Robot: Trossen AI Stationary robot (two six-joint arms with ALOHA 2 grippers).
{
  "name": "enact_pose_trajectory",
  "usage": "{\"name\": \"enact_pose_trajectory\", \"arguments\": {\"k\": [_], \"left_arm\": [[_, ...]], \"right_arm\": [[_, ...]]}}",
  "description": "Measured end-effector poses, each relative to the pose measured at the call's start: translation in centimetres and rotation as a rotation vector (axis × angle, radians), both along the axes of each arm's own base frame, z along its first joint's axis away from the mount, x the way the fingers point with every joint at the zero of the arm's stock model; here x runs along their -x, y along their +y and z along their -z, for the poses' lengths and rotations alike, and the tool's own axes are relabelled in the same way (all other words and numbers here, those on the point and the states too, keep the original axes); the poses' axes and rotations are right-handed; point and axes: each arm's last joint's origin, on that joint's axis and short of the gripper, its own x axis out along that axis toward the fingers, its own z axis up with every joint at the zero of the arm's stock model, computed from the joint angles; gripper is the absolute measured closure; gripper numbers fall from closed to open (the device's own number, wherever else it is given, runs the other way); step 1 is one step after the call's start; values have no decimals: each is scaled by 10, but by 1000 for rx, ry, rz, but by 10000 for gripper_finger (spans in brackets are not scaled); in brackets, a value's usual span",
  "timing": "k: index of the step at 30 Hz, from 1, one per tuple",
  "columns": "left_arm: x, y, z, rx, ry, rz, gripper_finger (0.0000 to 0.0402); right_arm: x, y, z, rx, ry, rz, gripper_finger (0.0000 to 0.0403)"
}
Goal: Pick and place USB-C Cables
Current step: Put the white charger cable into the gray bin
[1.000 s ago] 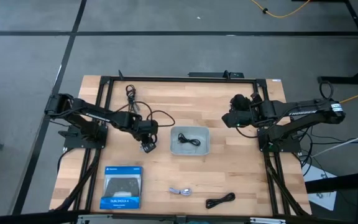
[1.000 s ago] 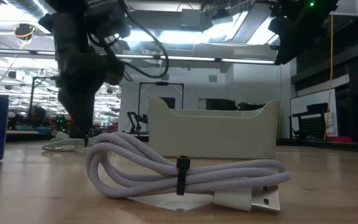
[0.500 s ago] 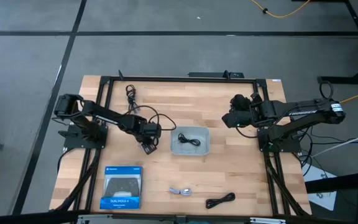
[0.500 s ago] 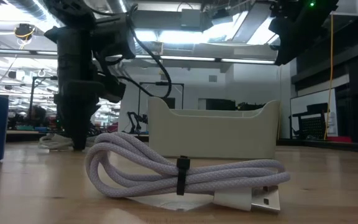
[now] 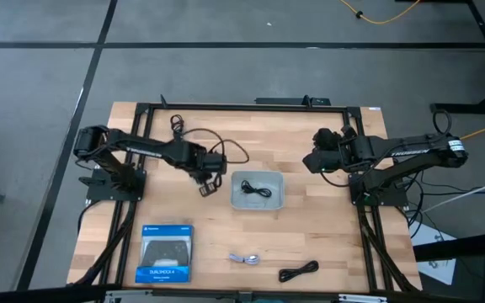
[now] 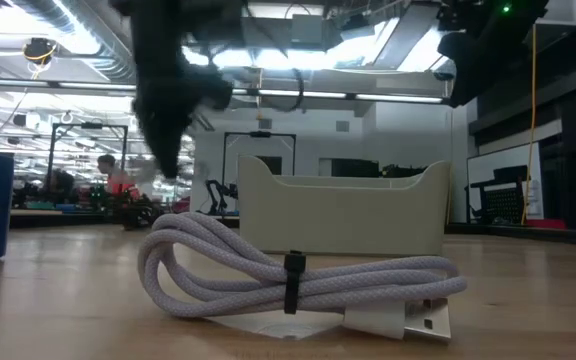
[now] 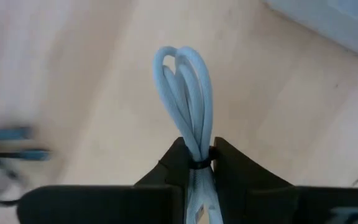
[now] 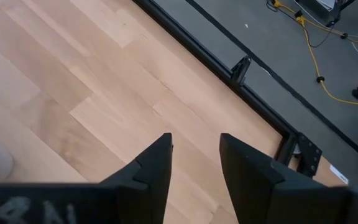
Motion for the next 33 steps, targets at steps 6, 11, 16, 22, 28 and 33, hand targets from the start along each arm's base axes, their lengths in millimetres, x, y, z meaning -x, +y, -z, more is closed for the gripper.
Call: {"name": "enact_pose_trajectory", "arguments": {"k": [6, 11, 16, 22, 28, 33], "left_arm": [[-31, 14, -57, -135, -235, 106, 363], [-71, 12, -77, -157, -512, 348, 363], [-112, 1, -53, -108, -518, 530, 363], [-133, -15, -23, -25, -351, 636, 363], [-136, -13, -6, -39, -250, 583, 336], [-135, -13, -3, -33, -230, 581, 261]], "right_arm": [[3, 0, 1, 2, 29, 0, 263], [5, 0, 1, 4, 57, 3, 263], [6, 0, 1, 5, 64, 3, 263], [7, -1, 1, 6, 77, 3, 263], [7, -1, 1, 7, 82, 3, 263], [8, -1, 2, 7, 90, 3, 263]]}}
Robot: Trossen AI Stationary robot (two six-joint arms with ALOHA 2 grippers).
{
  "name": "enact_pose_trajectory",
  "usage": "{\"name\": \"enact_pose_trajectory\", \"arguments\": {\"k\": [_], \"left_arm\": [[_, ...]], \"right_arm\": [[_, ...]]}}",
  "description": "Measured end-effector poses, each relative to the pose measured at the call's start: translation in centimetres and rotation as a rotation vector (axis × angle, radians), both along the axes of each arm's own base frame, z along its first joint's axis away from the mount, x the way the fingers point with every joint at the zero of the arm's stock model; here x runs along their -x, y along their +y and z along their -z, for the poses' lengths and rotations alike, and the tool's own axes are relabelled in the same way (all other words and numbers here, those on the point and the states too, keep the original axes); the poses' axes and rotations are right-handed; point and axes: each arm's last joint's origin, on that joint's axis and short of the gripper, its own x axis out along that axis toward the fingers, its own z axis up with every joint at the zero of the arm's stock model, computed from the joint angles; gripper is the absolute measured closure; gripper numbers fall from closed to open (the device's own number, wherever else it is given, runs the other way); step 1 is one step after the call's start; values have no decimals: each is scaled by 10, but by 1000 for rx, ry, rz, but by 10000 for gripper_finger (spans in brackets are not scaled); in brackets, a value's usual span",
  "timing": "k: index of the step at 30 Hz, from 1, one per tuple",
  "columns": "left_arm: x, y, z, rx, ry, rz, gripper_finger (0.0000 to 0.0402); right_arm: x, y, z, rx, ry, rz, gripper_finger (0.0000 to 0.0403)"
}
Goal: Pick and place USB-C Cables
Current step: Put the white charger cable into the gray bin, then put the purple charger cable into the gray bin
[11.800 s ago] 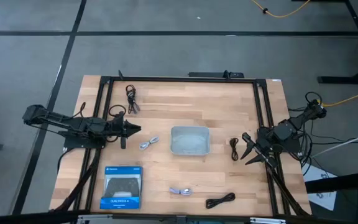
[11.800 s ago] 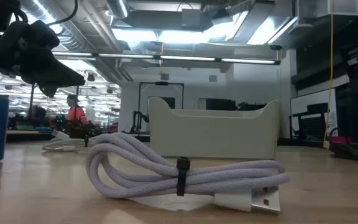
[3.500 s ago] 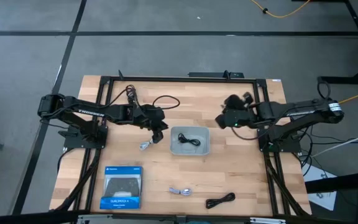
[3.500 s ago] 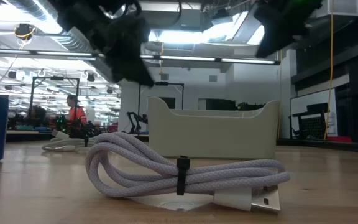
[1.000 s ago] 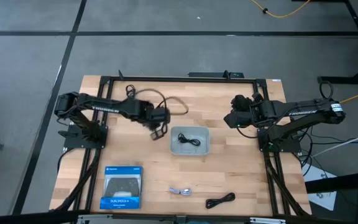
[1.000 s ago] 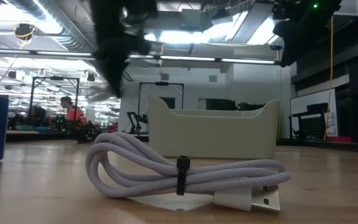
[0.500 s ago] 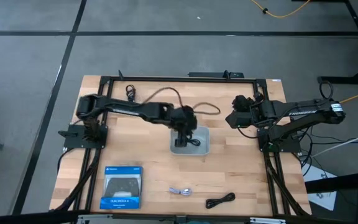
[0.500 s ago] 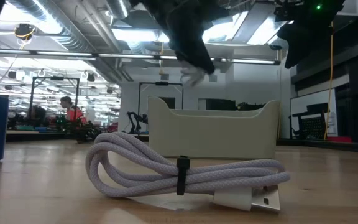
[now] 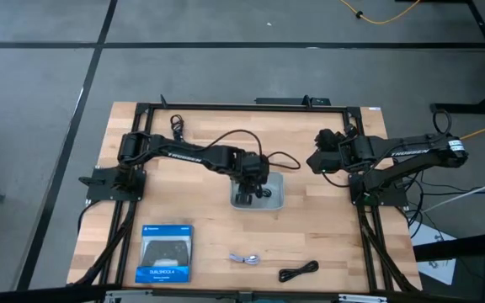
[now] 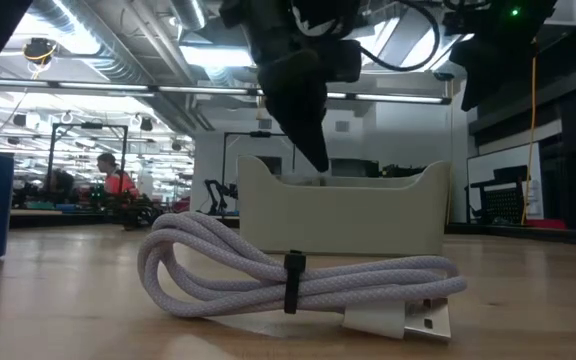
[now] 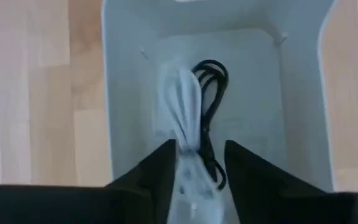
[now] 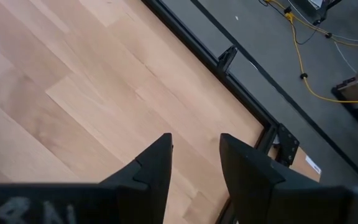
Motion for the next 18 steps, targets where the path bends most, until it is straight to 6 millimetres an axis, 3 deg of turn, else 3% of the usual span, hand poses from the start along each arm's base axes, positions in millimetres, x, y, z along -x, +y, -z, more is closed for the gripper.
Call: {"name": "enact_pose_trajectory", "arguments": {"k": [10, 18], "left_arm": [[12, 0, -4, -25, 84, -11, 243], [41, 10, -35, -314, 353, -128, 243]], "right_arm": [[0, 0, 0, 0, -1, 0, 263], [0, 0, 0, -9, -8, 6, 263]]}}
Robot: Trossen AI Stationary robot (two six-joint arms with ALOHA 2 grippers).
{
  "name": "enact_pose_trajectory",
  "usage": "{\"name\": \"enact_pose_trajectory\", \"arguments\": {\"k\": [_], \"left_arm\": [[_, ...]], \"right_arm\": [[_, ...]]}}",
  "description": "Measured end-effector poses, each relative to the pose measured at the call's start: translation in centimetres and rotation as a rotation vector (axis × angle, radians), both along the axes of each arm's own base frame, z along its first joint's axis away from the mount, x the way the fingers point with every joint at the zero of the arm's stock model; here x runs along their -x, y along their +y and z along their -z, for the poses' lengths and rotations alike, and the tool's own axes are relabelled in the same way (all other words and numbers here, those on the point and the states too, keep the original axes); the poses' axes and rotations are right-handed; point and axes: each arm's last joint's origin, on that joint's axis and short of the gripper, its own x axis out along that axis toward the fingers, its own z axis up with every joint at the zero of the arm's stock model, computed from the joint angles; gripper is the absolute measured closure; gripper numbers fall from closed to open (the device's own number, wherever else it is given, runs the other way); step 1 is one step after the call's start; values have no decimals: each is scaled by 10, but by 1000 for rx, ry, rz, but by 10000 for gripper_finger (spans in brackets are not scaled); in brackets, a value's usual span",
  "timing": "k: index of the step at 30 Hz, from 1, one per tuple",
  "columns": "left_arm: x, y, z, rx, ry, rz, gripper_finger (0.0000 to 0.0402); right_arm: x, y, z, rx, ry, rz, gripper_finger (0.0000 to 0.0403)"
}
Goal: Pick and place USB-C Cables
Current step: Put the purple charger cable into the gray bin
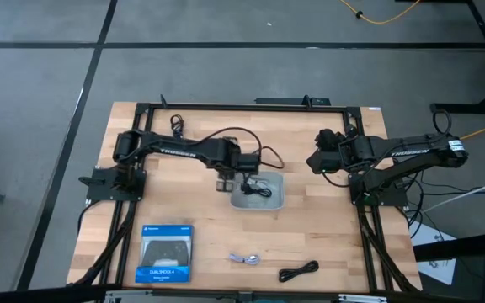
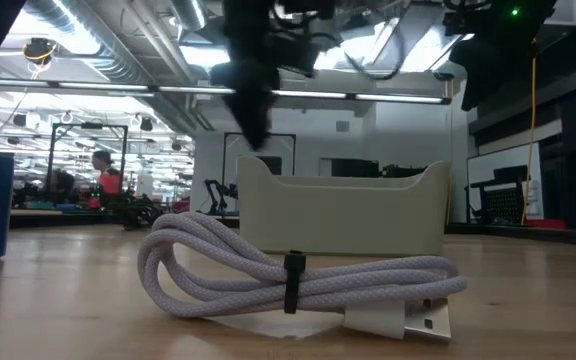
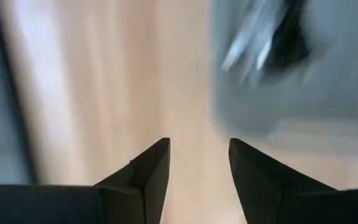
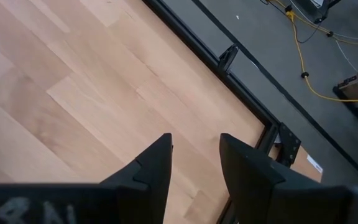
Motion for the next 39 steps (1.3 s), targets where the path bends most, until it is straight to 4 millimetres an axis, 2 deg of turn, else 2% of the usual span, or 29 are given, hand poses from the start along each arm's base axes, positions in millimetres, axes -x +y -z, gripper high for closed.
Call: {"name": "enact_pose_trajectory", "arguments": {"k": [6, 9, 12, 16, 18, 23, 29, 34, 39], "left_arm": [[25, 11, -13, -196, 201, -93, 242], [33, 16, -14, -157, 242, -186, 242], [35, 13, -12, -16, 246, -263, 242], [37, -1, -13, 326, 266, -293, 242], [37, -12, -13, 443, 280, -281, 242], [33, -37, -15, 603, 241, -207, 242], [10, -74, -17, 802, 29, 0, 242], [7, -102, -19, 816, -31, 203, 242], [10, -115, -17, 612, -56, 297, 242]], "right_arm": [[0, 0, 0, -4, -11, 11, 263], [0, 0, 0, -5, -11, 10, 263], [0, 0, 0, -13, -10, 9, 263], [0, 1, 1, -26, -6, 7, 263], [1, 0, 1, -26, 4, 6, 263], [4, 0, 1, -27, 42, 6, 263], [7, 0, 2, -40, 72, 3, 263], [8, 2, 3, -123, 96, -7, 263], [8, 5, 5, -228, 103, -18, 263]]}}
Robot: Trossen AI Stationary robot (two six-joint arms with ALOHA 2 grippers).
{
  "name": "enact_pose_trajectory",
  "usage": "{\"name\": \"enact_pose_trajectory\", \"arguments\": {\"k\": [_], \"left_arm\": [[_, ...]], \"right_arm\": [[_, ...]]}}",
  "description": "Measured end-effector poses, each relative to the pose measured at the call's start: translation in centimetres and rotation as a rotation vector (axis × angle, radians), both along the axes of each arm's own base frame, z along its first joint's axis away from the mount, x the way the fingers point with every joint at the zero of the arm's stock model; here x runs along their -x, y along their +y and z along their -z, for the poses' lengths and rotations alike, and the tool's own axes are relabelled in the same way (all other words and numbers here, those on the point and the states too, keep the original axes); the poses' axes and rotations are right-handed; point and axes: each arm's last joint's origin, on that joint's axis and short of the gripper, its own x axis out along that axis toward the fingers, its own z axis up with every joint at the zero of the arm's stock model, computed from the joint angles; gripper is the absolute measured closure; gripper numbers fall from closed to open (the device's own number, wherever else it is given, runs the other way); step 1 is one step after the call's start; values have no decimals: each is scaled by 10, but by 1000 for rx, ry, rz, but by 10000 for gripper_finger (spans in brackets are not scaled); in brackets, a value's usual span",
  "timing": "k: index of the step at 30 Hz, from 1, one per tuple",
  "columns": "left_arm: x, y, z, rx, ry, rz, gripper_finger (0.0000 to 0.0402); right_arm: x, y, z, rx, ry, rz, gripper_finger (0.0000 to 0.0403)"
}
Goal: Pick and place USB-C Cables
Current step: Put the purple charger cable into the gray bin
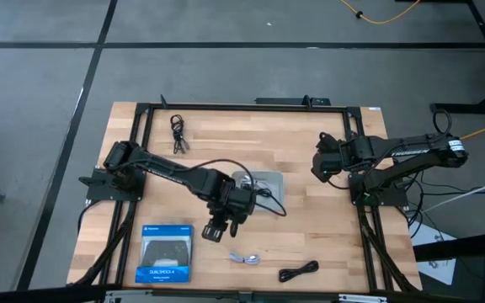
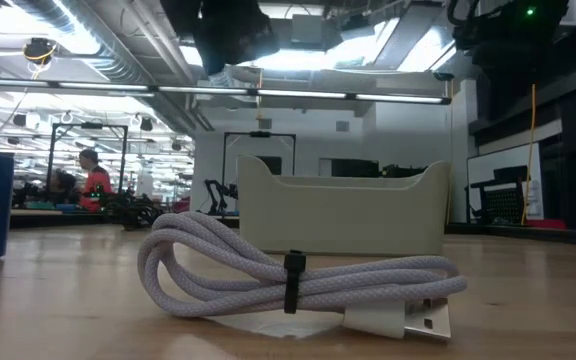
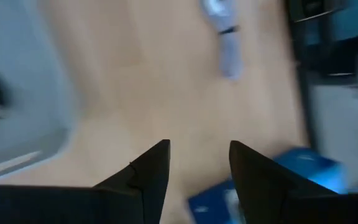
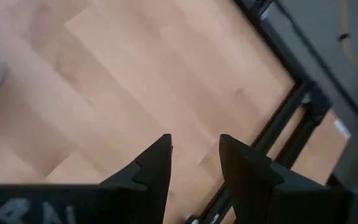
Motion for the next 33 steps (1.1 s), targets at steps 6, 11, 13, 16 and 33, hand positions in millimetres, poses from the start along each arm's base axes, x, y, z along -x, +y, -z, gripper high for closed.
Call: {"name": "enact_pose_trajectory", "arguments": {"k": [6, 11, 13, 16, 33], "left_arm": [[1, -11, 0, -149, -63, -63, 242], [-5, -26, -4, -113, -164, -59, 242], [-5, -31, -4, -118, -199, -5, 242], [-3, -38, -5, -135, -222, 75, 242], [6, -66, -5, -112, -239, 99, 242]], "right_arm": [[0, 3, 2, -119, 2, 6, 263], [0, 7, 3, -226, -20, 53, 263], [0, 10, 3, -254, -23, 54, 263], [0, 19, 3, -337, -36, 77, 263], [-10, 141, 12, -696, -286, -88, 263]]}}
